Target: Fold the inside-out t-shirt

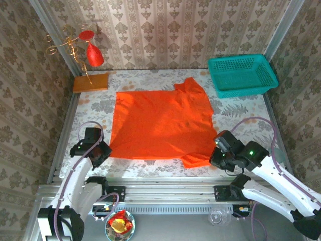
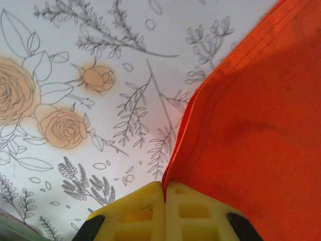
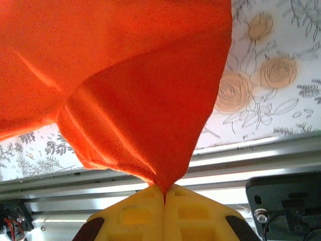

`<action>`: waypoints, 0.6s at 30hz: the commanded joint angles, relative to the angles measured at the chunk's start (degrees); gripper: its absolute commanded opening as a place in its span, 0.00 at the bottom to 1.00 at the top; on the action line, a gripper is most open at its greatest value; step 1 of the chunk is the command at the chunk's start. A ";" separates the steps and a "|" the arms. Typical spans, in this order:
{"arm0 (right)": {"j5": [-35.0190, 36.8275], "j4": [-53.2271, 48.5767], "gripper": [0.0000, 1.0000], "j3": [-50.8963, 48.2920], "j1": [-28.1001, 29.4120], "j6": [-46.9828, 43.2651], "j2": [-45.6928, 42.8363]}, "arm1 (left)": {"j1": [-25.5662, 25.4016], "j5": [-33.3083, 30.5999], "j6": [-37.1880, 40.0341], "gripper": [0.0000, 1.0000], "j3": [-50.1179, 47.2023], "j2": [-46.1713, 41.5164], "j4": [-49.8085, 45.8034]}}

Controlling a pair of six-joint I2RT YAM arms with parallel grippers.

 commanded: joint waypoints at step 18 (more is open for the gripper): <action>1.84 14.18 0.00 20.33 -17.57 -26.40 31.01 | 2.33 4.92 19.48 0.00 16.21 25.56 11.19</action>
